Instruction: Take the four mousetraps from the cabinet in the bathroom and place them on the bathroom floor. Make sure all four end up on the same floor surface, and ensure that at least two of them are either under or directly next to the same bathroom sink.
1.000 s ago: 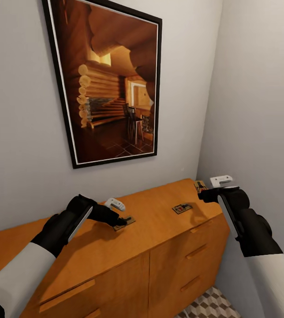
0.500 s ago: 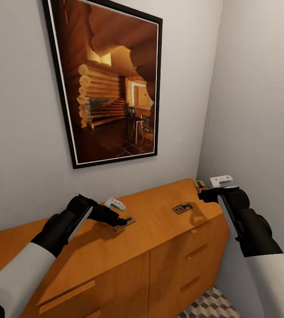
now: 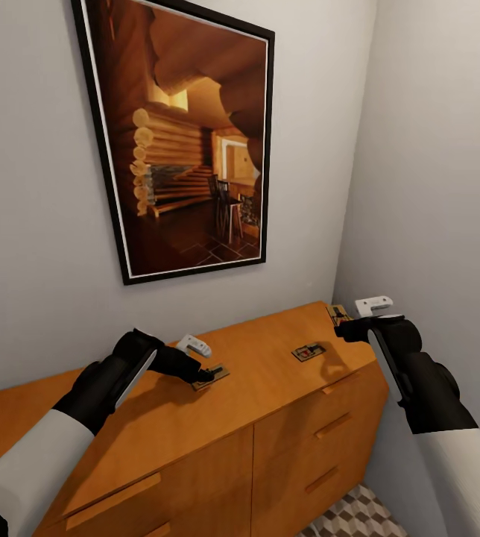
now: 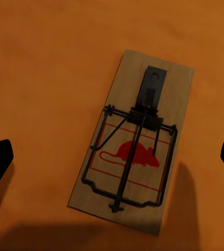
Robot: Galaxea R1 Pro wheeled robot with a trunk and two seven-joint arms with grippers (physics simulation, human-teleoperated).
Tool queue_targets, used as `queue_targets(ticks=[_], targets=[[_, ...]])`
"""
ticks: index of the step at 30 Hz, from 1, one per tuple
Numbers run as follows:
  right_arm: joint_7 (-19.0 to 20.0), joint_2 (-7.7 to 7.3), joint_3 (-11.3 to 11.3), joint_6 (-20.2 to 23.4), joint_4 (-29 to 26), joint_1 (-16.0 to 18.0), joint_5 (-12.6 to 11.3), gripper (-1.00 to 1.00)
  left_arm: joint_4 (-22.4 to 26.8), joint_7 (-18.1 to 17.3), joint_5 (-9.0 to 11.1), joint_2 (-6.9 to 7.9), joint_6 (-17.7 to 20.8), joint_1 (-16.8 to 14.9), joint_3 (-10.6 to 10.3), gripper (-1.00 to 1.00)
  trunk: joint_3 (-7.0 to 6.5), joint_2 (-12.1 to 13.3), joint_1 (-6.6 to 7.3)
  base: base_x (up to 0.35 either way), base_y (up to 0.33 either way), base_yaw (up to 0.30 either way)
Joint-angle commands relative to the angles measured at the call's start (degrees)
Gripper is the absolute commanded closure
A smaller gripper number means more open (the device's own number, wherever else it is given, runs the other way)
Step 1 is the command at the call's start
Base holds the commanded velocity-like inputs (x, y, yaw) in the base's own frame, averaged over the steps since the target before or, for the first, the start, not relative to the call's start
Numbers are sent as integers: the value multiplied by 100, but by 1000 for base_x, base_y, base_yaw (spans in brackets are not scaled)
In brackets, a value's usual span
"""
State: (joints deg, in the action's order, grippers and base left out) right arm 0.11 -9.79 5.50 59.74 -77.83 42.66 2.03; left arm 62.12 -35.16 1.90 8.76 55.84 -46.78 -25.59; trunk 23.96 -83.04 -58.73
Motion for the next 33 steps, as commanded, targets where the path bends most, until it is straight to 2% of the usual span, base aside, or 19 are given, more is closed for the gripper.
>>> queue_targets(ticks=[1,33], targets=[[-2,-5,13,26,-4,5,17,100,10,5,16,1,31,-6,-16,-100,7,-4,0,0,0,0],[-2,-5,13,26,-30,5,43,100,64,0,12,-6,32,-6,-16,-100,7,-4,0,0,0,0]])
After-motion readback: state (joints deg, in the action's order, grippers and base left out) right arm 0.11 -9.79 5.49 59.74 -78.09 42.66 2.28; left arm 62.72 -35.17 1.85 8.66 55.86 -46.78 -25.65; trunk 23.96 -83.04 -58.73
